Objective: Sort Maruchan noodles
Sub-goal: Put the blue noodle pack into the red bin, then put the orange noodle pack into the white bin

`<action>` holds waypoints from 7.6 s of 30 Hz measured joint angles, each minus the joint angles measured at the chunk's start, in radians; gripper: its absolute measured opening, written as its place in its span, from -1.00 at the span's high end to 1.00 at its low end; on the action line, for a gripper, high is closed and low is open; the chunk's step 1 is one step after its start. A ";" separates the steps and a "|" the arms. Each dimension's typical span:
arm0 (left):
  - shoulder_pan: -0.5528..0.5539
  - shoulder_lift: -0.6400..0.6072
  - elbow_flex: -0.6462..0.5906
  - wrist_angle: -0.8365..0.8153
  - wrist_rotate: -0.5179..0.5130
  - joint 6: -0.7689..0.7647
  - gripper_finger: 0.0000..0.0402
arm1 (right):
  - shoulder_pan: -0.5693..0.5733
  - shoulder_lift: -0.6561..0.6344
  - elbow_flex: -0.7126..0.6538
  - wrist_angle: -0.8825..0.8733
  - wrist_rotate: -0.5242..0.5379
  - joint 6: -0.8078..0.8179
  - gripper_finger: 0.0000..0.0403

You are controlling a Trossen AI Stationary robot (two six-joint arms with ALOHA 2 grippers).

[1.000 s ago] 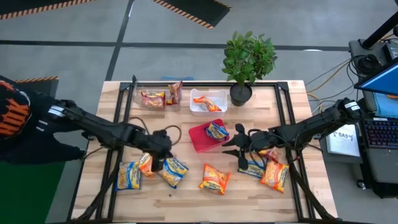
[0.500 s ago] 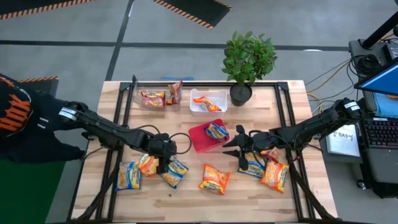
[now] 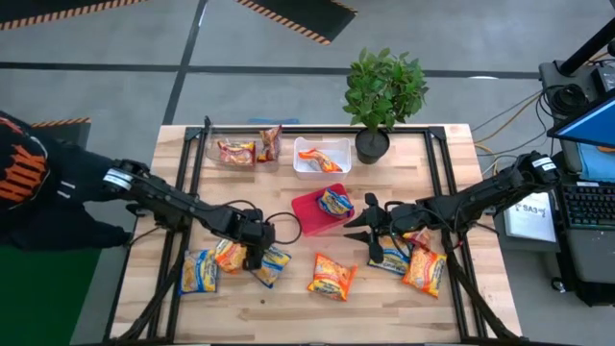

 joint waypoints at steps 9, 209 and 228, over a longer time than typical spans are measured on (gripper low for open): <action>0.000 -0.018 -0.003 -0.002 -0.010 0.029 0.78 | 0.000 0.000 0.000 0.005 0.003 0.045 0.41; -0.290 0.488 0.290 0.794 -0.451 0.183 1.00 | 0.345 0.588 0.630 -1.003 0.025 1.132 0.17; -0.276 0.541 0.290 0.791 -0.454 0.142 1.00 | 0.344 0.580 0.336 -0.192 0.250 1.077 -0.36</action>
